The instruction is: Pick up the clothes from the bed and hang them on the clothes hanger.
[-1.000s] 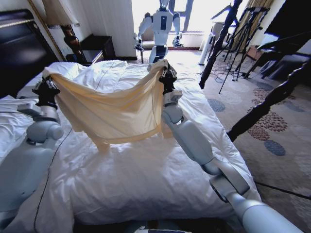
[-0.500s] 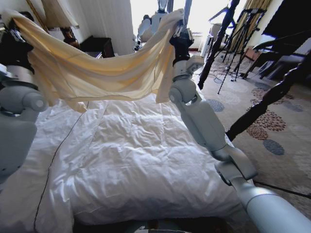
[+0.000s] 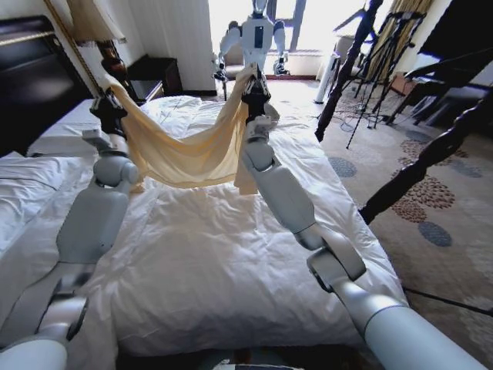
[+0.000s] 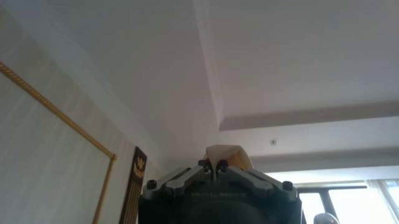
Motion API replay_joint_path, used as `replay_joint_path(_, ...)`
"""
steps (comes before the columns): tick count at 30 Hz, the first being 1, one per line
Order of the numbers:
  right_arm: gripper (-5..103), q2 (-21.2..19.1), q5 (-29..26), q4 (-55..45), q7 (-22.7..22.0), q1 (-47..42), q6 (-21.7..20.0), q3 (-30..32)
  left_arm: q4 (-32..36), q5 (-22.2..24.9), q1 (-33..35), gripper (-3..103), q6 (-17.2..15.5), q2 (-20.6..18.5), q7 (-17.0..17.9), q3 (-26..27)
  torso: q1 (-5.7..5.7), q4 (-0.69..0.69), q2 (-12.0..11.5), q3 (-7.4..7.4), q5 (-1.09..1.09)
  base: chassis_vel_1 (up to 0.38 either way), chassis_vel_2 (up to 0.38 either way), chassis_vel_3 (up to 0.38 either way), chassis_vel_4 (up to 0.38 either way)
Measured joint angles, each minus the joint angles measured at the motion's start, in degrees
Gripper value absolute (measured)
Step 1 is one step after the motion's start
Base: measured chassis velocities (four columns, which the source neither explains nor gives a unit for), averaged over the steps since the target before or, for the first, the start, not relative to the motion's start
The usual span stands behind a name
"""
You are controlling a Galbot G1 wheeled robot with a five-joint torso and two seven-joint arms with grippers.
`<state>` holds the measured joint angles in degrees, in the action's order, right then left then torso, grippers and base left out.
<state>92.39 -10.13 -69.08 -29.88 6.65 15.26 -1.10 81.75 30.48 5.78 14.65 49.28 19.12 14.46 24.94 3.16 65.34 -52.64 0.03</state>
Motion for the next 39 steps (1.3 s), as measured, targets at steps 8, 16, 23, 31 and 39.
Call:
replay_joint_path(8, 0, -0.1, -5.7, -9.0, -3.2, 4.7, -5.0, -1.8, 4.3, 4.6, -8.1, 0, -2.9, -5.7, 1.2, -1.9, -0.05, -0.08, 0.0, 0.02, -0.09, 0.000, 0.000, 0.000, 0.000)
replay_joint_path(16, 0, -3.0, -12.1, -18.5, -6.0, 7.8, -9.4, -4.6, 15.3, 12.7, -3.5, 0, -6.7, -17.9, 2.4, 2.7, -0.04, -0.04, 0.0, 0.02, -0.07, 0.000, 0.000, 0.000, 0.000)
replay_joint_path(23, 0, -11.9, -20.2, -30.3, -10.4, 6.0, -14.1, -8.5, 27.7, 19.8, 14.5, 0, -8.5, -28.3, 4.6, 15.5, -0.06, -0.08, 0.0, 0.03, -0.07, 0.000, 0.000, 0.000, 0.000)
replay_joint_path(31, 0, -23.6, -25.9, -40.8, -11.9, 0.2, -16.0, -10.2, 33.9, 22.2, 32.8, 0, -9.8, -30.5, 6.3, 29.7, -0.04, -0.03, 0.0, 0.03, 0.00, 0.000, 0.000, 0.000, 0.000)
replay_joint_path(39, 0, -25.7, -16.6, -40.3, -8.6, -15.2, -13.4, -5.4, 32.4, 13.9, 45.4, 0, -8.2, -21.1, 5.3, 31.7, 0.01, -0.09, 0.0, -0.02, -0.10, 0.000, 0.000, 0.000, 0.000)
